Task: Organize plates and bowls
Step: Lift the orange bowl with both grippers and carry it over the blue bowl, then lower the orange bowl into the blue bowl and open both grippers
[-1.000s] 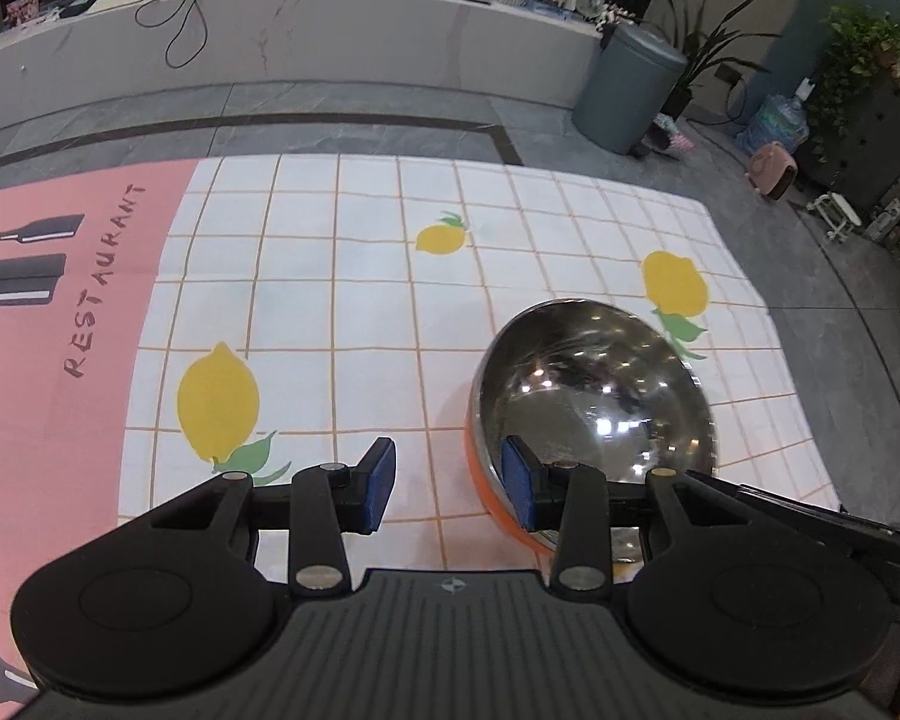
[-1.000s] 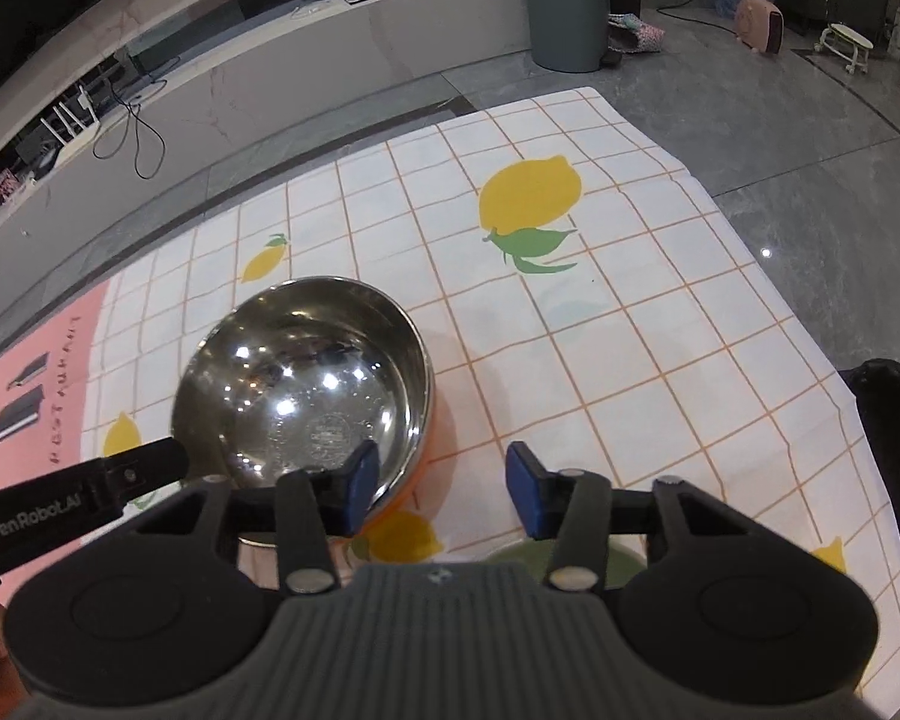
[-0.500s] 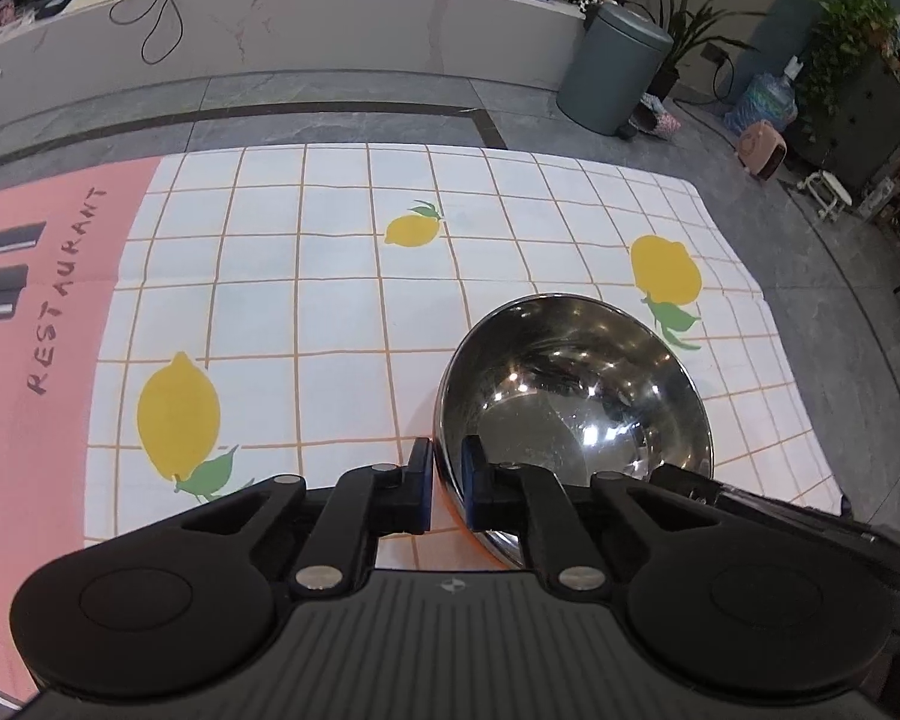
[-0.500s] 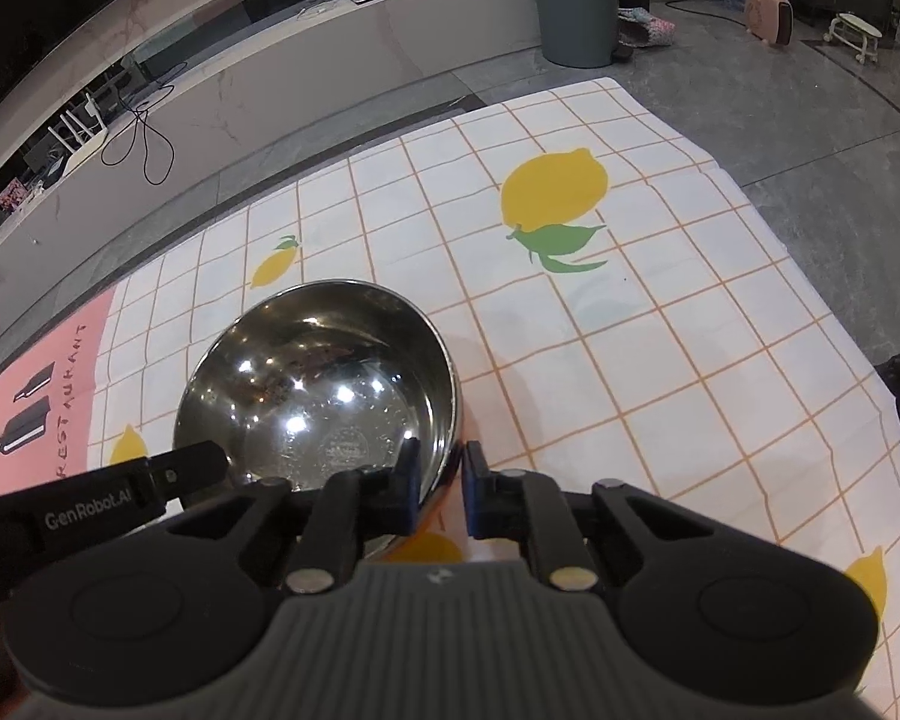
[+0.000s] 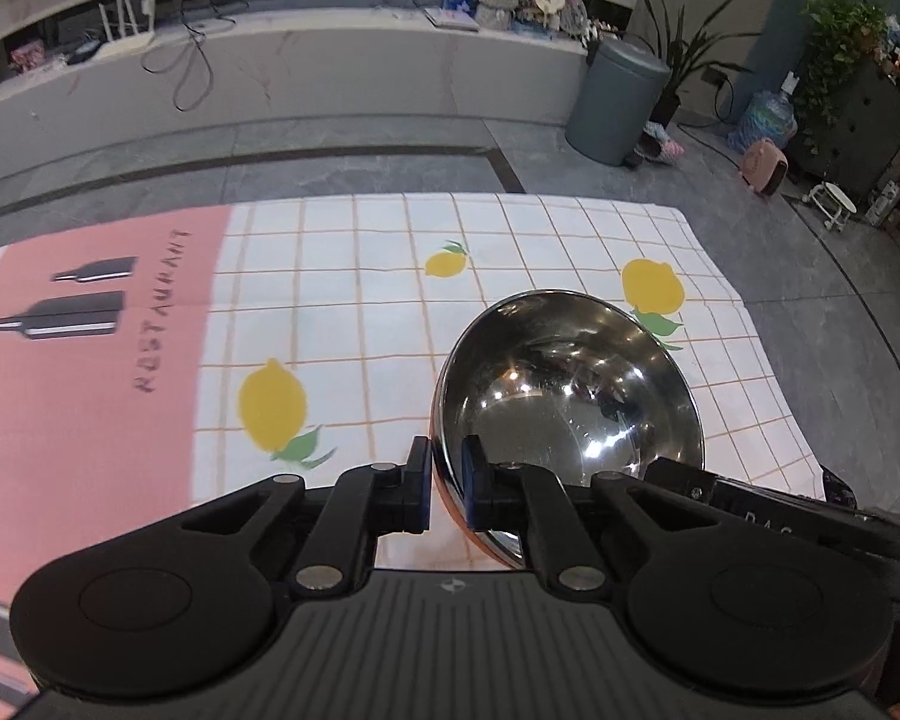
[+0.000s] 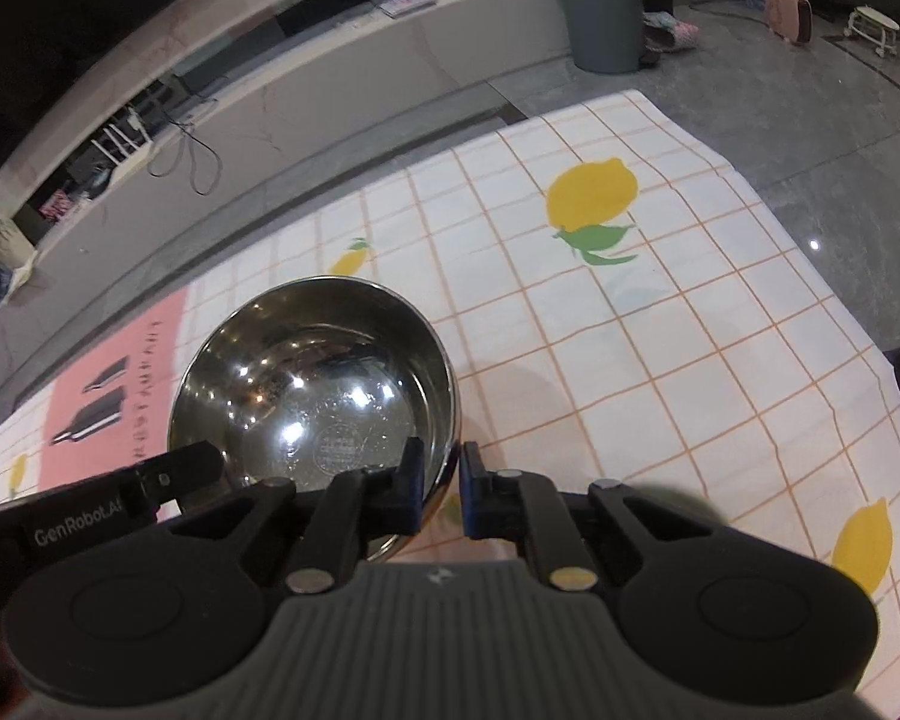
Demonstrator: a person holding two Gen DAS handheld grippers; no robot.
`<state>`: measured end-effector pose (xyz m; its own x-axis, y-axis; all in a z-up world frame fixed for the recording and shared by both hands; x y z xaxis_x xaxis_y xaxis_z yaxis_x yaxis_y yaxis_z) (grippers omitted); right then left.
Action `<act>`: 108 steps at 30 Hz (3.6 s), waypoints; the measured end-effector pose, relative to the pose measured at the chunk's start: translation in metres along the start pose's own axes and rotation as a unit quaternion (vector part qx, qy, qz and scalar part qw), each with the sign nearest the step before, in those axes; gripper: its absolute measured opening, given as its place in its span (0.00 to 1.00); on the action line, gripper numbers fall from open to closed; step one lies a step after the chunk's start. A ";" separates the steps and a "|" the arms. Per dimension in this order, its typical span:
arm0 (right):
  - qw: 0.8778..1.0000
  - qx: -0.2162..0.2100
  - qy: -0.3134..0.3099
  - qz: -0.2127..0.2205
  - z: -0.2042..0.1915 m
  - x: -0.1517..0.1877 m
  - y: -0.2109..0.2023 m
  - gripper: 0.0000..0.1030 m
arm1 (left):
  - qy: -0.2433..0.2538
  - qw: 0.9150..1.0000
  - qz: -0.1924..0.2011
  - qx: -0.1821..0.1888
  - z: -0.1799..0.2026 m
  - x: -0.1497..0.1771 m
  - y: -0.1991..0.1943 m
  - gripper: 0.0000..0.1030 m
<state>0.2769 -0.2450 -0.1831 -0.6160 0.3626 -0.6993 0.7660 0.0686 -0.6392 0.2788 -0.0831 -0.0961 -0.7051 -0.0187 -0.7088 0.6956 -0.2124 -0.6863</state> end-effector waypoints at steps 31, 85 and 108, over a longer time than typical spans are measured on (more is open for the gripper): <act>0.996 -0.083 -0.038 0.017 -0.011 0.076 -0.173 0.09 | -0.082 0.996 0.017 0.020 -0.018 0.082 -0.156 0.11; 0.998 -0.022 -0.031 -0.056 0.027 0.122 -0.123 0.09 | -0.097 0.994 -0.040 0.025 -0.028 0.124 -0.112 0.14; 0.986 -0.057 0.083 -0.133 0.043 0.148 -0.101 0.21 | -0.179 0.979 -0.072 0.071 -0.044 0.153 -0.085 0.22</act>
<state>0.1002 -0.2379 -0.2359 -0.7664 0.4650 -0.4431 0.6027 0.2819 -0.7465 0.1182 -0.0247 -0.1534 -0.8150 -0.3135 -0.4873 0.5776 -0.3718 -0.7268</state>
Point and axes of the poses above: each gripper's, at about its wrist camera, not at the fingertips, and y roughly the way its jaws point, z to its right, x to its underside, the point moved 6 cm from there along y, roughly the way its jaws point, and after that the axes turned 12 degrees about z, right-handed, at the moved point
